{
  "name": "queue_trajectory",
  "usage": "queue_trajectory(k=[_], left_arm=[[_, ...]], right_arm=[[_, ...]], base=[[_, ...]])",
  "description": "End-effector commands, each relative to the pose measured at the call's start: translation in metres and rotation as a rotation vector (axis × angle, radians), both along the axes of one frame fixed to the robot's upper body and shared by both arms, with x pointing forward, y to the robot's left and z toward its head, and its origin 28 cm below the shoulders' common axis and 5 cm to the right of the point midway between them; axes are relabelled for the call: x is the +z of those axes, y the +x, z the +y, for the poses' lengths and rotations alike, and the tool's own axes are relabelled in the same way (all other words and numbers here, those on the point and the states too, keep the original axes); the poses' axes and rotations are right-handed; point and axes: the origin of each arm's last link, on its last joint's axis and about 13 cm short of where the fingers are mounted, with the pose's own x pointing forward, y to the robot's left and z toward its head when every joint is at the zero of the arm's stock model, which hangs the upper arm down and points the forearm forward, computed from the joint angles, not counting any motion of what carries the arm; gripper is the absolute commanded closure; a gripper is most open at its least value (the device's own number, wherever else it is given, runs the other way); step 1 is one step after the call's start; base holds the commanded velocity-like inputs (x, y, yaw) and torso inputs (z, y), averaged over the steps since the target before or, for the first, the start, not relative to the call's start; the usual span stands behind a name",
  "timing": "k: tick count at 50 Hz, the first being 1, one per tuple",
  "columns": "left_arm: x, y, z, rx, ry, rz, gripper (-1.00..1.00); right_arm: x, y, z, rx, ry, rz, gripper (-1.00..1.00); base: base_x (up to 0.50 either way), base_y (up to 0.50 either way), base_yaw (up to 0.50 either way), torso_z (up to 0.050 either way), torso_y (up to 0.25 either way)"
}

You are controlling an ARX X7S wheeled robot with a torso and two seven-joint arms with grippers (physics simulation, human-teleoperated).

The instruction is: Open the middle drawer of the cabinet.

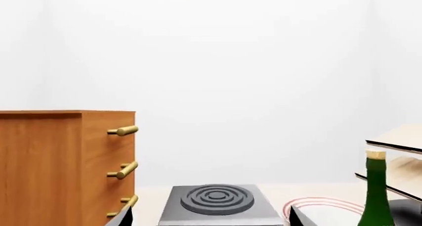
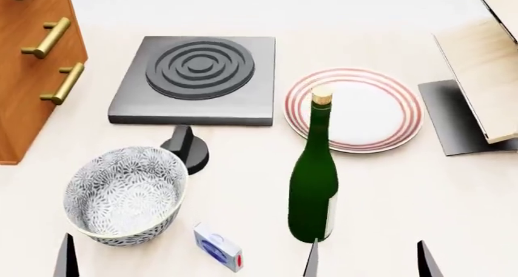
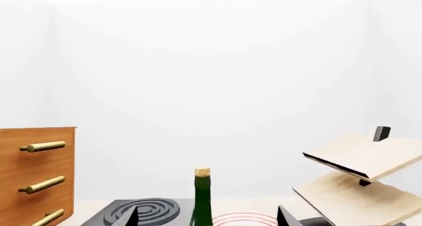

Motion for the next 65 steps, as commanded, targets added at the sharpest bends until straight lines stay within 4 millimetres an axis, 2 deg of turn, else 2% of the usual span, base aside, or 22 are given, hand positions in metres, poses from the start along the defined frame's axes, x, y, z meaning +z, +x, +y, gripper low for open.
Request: queue_trajectory(k=[1, 30, 55, 65], left_arm=[[0.0002, -0.0007, -0.0007, 0.001, 0.006, 0.002, -1.00], [-0.0012, 0.0001, -0.0016, -0.002, 0.013, 0.006, -1.00], [-0.0024, 0.0005, -0.0022, -0.003, 0.019, 0.008, -1.00], [-0.0024, 0.0004, -0.0025, -0.003, 0.023, 0.008, -1.00]], right_arm=[[-0.0012, -0.0004, 0.0020, -0.001, -0.023, 0.017, -1.00], [-0.0021, 0.0000, 0.0027, -0.007, -0.038, 0.017, -1.00], [-0.0027, -0.0009, 0.0026, 0.006, -0.021, -0.001, -1.00], [-0.0026, -0.0006, 0.0027, 0.017, -0.007, -0.016, -1.00]], base=[[0.49, 0.25, 0.00, 0.000, 0.000], [0.49, 0.26, 0.00, 0.000, 0.000], [0.23, 0.50, 0.00, 0.000, 0.001], [0.00, 0.00, 0.00, 0.000, 0.000]])
